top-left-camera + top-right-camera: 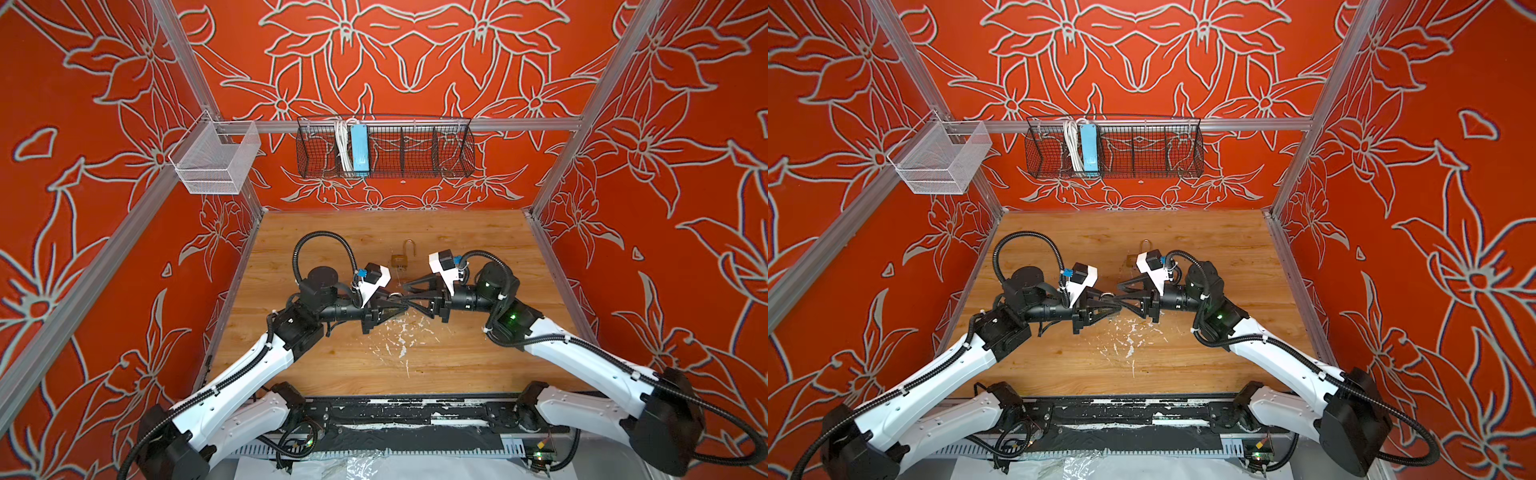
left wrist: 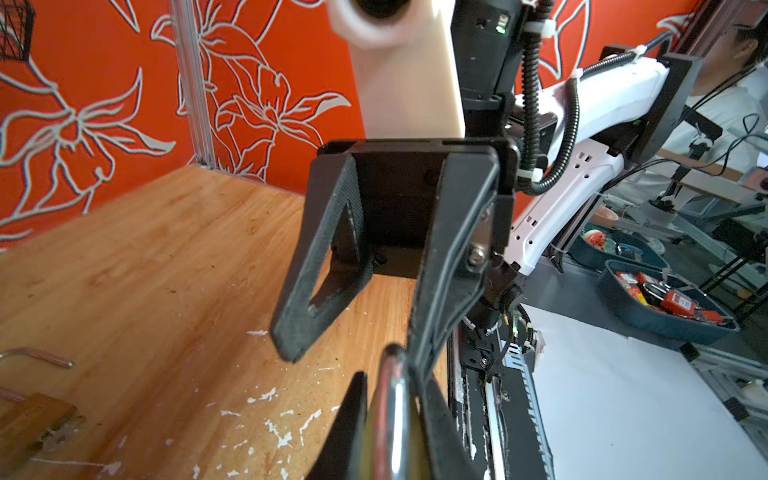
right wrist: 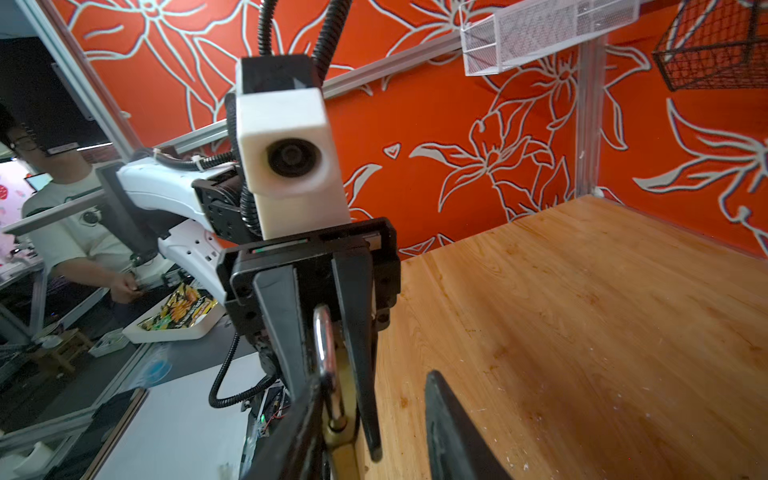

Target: Unlock with the key

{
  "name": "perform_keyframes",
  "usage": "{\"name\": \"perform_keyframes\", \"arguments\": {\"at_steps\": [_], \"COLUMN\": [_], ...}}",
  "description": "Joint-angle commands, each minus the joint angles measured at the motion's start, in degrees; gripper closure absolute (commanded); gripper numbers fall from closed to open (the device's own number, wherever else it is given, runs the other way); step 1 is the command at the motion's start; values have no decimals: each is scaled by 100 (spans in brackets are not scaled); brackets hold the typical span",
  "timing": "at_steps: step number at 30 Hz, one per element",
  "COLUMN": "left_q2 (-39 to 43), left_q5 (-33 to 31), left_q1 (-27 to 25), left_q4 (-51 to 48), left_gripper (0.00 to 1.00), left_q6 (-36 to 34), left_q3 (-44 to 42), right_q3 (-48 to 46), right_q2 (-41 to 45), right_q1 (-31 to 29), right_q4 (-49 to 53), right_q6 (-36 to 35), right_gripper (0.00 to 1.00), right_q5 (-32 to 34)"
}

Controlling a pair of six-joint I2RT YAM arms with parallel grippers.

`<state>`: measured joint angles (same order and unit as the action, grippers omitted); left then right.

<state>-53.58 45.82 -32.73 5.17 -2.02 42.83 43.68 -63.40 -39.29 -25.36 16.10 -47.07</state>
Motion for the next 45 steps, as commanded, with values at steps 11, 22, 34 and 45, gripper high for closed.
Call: {"name": "perform_keyframes", "arguments": {"at_steps": [11,22,34,45], "left_q2": [-12,-123,-177,-107], "left_q5": [306,236,139,-121], "left_q1": [-32,-32,-32,-33], "left_q4": [55,254,324,417], "left_gripper": [100,100,100,100], "left_q6": [-483,-413,-354,-228], "left_q3": [168,235,296,90], "right_q3": [569,779,777,771], "right_q2": [-399,-646,-639,-439], "right_q1": [70,66,63,62], "right_q4": [82,23,185,20], "right_q6": [-178,-37,-124,-154], "right_gripper": [64,68,88,100], "right_q5": [-881,-1349,-1467,-651]}}
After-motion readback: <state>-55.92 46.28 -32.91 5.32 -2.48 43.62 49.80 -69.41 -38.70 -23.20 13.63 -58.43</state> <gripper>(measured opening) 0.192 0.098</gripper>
